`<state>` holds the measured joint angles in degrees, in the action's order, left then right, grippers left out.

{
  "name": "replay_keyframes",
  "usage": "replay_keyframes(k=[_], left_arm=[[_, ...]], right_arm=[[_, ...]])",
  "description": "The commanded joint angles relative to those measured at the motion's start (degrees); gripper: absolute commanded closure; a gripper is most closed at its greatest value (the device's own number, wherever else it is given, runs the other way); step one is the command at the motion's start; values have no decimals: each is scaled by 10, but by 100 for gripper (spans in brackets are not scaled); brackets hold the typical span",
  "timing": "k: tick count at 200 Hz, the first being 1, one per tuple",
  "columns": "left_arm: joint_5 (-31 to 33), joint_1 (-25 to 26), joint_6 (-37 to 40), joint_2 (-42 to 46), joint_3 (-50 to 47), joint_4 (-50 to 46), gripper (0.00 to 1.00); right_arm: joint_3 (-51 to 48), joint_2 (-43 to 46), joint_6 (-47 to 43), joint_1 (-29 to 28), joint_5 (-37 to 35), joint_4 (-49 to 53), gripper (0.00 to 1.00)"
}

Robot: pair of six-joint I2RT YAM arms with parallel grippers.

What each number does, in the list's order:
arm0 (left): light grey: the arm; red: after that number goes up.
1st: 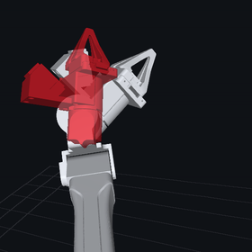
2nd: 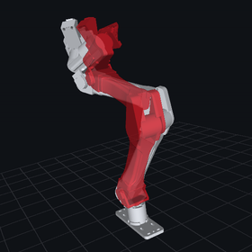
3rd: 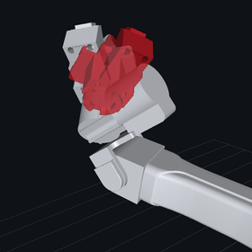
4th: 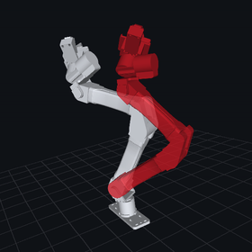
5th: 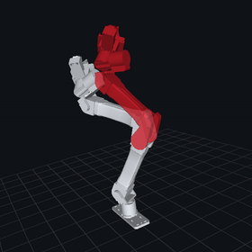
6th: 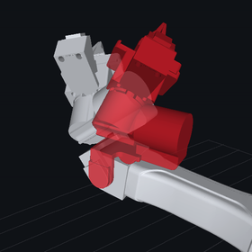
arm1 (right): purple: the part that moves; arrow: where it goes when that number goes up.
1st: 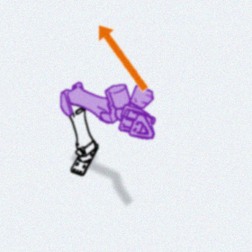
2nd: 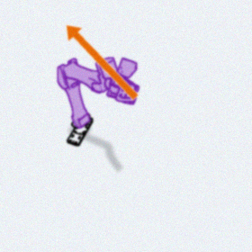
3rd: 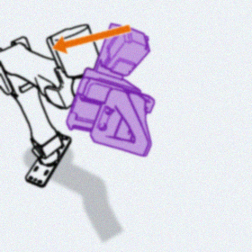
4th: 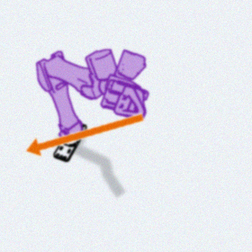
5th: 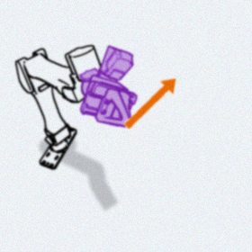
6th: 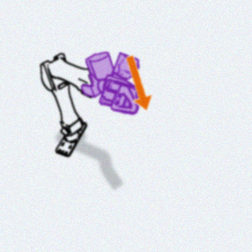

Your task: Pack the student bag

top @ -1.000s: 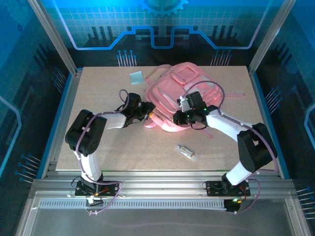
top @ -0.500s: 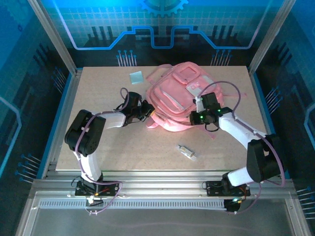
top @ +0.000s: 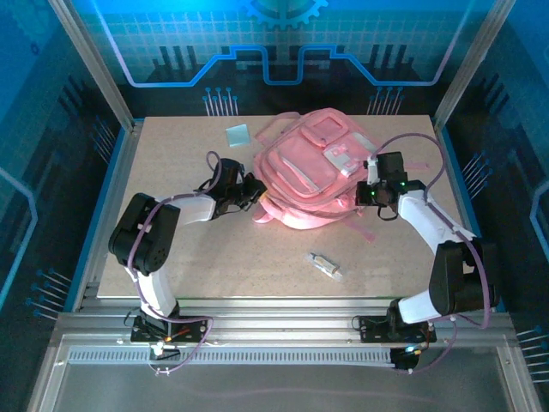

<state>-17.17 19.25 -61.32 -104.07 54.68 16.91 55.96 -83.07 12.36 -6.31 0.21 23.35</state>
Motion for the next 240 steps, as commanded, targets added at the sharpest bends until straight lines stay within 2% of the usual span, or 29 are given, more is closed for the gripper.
replay_keyframes(k=[1, 14, 23, 36, 45, 66, 81, 94, 115, 146, 169, 210, 240], left_arm=[[14, -10, 15, 32, -6, -8, 100], [5, -10, 18, 38, -3, -13, 100], [-5, -11, 21, 43, 1, -20, 95], [-14, -10, 29, 53, 7, -35, 81], [-17, -10, 36, 63, 9, -45, 73], [-19, -10, 56, 90, 10, -76, 49], [-22, -9, 69, 109, 10, -98, 41], [-23, -6, 69, 121, 1, -107, 37], [-27, 7, 54, 129, -24, -93, 36], [-22, 25, 18, 114, -60, -50, 36], [-27, 28, 1, 81, -63, -27, 36], [-15, 28, 0, 33, -45, -18, 36], [-12, 22, 8, 7, -31, -34, 36]], right_arm=[[24, -3, -5, 3, -19, 31, 100], [32, 2, 1, -2, 0, 39, 100], [35, 6, 6, -8, 12, 41, 99], [39, 12, 12, -24, 40, 36, 89], [42, 13, 13, -36, 55, 33, 77], [47, 10, 21, -65, 48, 28, 55], [49, 2, 46, -73, 46, 29, 44], [49, -5, 95, -72, 42, 36, 41], [12, 2, 88, -81, 80, -10, 41], [7, -14, -36, -83, 57, 2, 41], [10, -36, -92, -69, 42, 4, 41], [28, -75, -138, -54, 68, -23, 44], [47, -121, -148, -57, 40, -32, 50]])
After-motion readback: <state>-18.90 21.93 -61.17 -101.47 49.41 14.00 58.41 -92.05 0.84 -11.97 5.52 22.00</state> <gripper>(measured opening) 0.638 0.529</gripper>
